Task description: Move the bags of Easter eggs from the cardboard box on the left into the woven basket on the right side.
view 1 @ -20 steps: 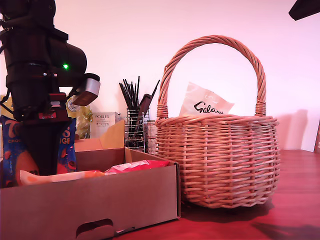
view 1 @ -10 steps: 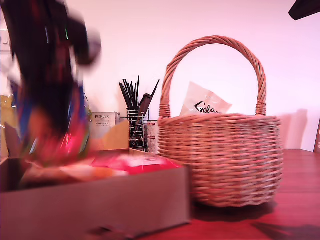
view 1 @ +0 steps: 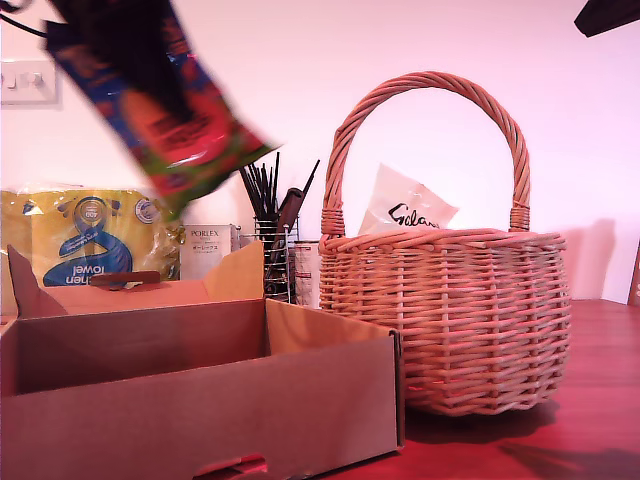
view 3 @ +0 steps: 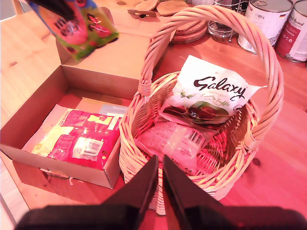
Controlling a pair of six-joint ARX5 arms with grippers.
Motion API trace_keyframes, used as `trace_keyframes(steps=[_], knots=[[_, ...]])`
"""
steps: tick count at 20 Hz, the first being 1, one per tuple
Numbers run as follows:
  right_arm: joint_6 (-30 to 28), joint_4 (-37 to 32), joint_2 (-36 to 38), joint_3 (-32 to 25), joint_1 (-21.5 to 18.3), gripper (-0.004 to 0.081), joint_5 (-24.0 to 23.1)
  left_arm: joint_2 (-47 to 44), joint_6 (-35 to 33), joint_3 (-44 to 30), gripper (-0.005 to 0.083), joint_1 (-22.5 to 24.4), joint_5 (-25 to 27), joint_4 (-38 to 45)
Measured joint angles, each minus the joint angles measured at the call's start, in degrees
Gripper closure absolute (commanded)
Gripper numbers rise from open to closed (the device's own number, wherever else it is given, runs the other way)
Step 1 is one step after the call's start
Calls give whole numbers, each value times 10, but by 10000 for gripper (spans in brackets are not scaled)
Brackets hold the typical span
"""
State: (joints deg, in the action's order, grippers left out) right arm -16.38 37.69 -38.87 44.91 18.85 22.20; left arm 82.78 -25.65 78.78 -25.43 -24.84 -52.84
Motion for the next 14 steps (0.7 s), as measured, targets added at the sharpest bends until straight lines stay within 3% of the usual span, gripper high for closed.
trace_keyframes(steps=[3, 7, 10, 14], knots=[[0, 0, 0, 0, 0, 783, 0, 0, 7, 0, 797, -44, -61, 51], [0, -1, 0, 0, 0, 783, 0, 8, 47, -1, 796, -119, -82, 156], [0, -1, 0, 0, 0, 783, 0, 54, 86, 0, 796, -166, -48, 259], [0, -1, 0, 0, 0, 783, 0, 144, 116, -1, 796, -205, 75, 366]])
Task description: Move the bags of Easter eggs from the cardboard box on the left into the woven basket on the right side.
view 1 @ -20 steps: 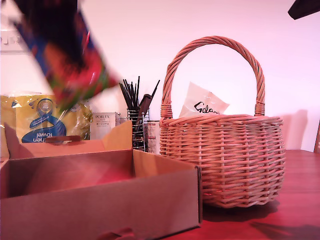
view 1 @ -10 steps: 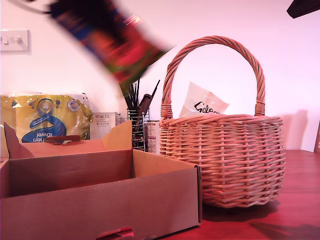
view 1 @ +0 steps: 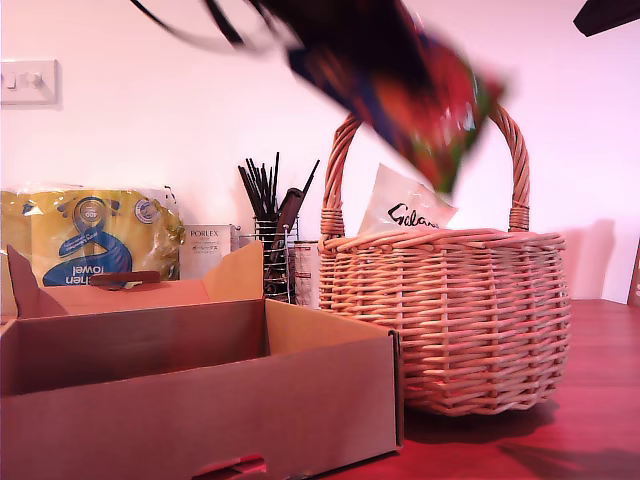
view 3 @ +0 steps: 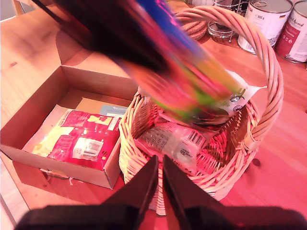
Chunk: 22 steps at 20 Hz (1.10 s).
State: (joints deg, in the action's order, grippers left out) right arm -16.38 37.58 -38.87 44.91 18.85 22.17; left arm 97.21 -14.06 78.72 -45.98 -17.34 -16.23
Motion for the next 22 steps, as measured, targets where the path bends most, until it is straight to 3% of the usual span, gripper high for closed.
trace_keyframes(steps=[4, 11, 16, 20, 22], knots=[[0, 2, 0, 0, 0, 783, 0, 41, 4, -1, 797, -18, 70, 38], [0, 2, 0, 0, 0, 783, 0, 42, 26, -1, 790, -20, 50, -2], [0, 2, 0, 0, 0, 783, 0, 38, 42, -1, 601, -22, 39, -15], [0, 2, 0, 0, 0, 783, 0, 37, 63, 4, 337, -23, 10, -18], [0, 2, 0, 0, 0, 783, 0, 37, 78, 4, 327, -25, 14, -16]])
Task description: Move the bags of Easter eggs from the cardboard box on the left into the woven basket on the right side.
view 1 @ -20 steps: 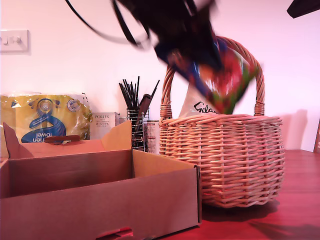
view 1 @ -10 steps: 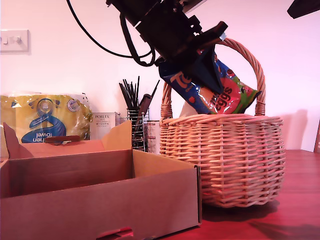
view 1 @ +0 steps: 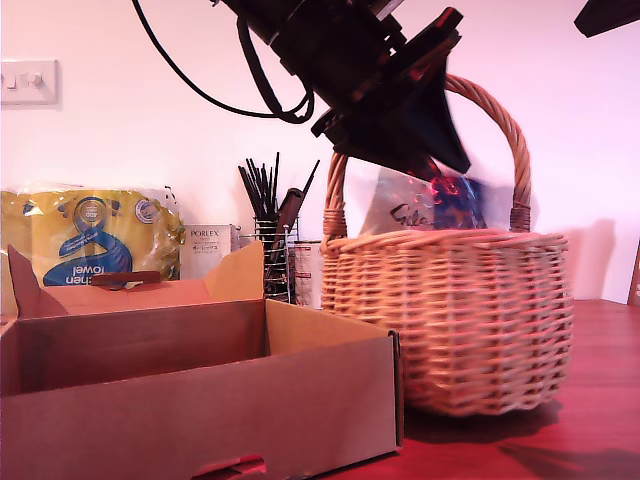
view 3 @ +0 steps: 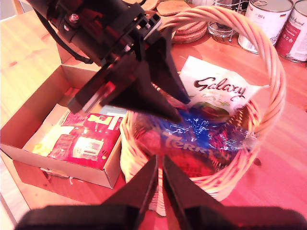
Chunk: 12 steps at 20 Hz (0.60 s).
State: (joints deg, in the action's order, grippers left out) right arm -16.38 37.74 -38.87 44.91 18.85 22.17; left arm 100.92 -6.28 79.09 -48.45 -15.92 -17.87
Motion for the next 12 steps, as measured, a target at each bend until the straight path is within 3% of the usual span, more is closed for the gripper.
trace_keyframes(steps=[3, 5, 8, 12], knots=[[0, 1, 0, 0, 0, 783, 0, 0, 0, 0, 394, -3, 19, 0], [0, 5, 0, 0, 0, 783, 0, 0, 0, 6, 520, -3, 26, -11], [0, 5, 0, 0, 0, 783, 0, -3, -1, 49, 775, -3, 30, -59], [-2, 5, 0, 0, 0, 783, 0, -85, -22, 56, 797, -3, 33, -132]])
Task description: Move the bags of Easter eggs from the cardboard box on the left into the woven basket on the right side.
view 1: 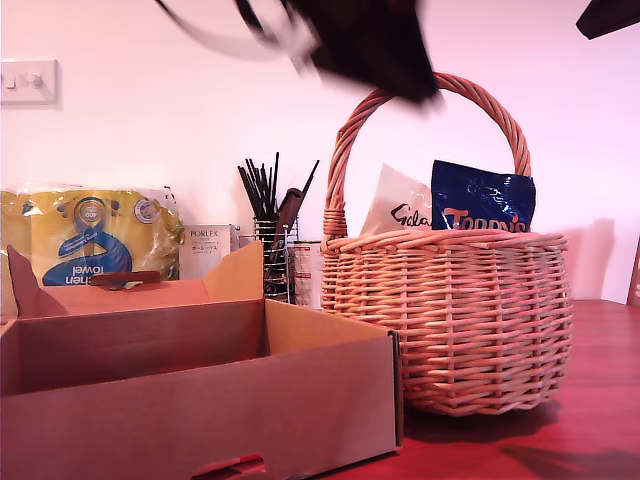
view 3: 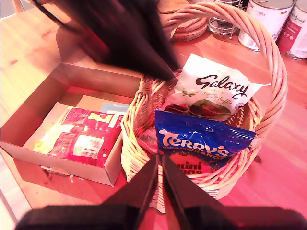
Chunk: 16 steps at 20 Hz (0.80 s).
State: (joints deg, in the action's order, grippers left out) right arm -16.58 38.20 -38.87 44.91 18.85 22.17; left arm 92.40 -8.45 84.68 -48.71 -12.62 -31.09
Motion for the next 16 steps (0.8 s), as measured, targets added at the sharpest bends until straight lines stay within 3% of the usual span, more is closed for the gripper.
trace_keyframes(steps=[4, 8, 13, 14, 16], knots=[[-5, 0, 0, 0, 0, 783, 0, -88, -15, -33, 797, 7, 24, -15], [-11, 0, 0, 0, 0, 783, 0, -156, -22, -206, 797, 43, 25, 18], [-11, 0, 0, 0, 0, 783, 0, -182, -82, -327, 787, 140, -66, 43], [-11, 0, 0, 0, 0, 783, 0, -180, -90, -331, 715, 165, -91, 54], [-11, 0, 0, 0, 0, 783, 2, -166, -102, -331, 322, 202, -125, 89]])
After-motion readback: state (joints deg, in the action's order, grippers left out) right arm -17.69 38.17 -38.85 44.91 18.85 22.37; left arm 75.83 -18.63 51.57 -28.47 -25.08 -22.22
